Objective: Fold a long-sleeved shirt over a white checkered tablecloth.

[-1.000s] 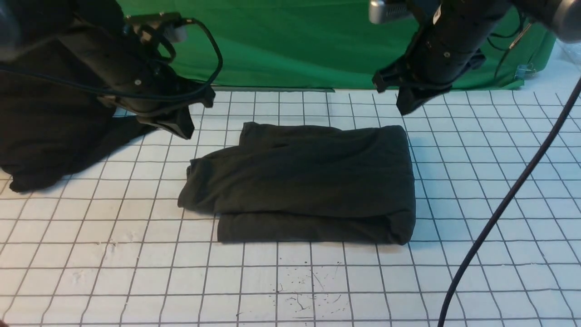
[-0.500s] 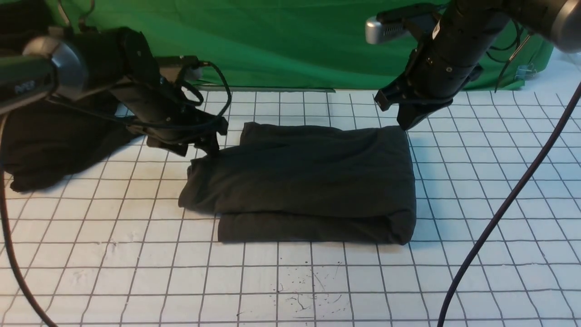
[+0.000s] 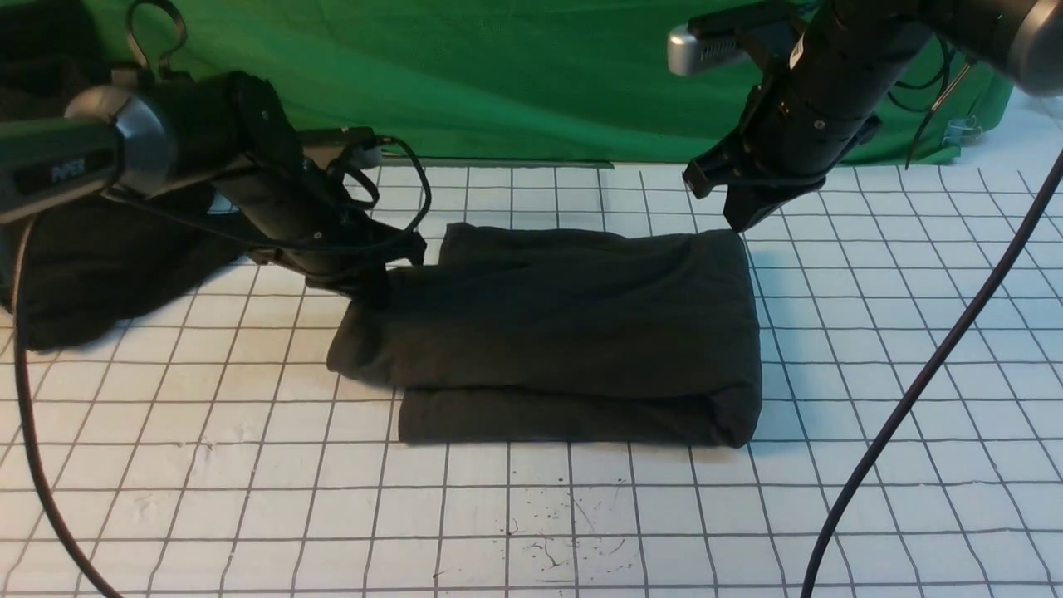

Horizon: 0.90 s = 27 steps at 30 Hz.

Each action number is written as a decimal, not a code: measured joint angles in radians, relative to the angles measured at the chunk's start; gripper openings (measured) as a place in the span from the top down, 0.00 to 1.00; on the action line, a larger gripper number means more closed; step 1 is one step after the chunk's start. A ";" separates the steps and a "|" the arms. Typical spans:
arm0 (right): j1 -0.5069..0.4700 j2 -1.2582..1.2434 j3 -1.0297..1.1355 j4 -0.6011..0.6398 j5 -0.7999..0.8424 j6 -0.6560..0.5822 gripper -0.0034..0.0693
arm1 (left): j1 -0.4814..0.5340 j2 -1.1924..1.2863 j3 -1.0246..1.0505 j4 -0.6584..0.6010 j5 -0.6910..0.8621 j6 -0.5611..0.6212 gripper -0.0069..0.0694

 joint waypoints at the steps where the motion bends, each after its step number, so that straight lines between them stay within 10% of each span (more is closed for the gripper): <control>1: 0.000 0.000 0.000 0.000 -0.001 0.000 0.96 | 0.000 -0.017 0.000 0.000 -0.024 0.000 0.87; 17: 0.000 0.011 0.000 0.086 0.025 -0.011 0.96 | 0.000 -0.001 0.000 0.026 -0.121 -0.109 0.83; 27: 0.010 0.011 0.040 0.086 0.025 -0.005 0.95 | 0.000 -0.041 0.000 0.051 -0.019 -0.130 0.37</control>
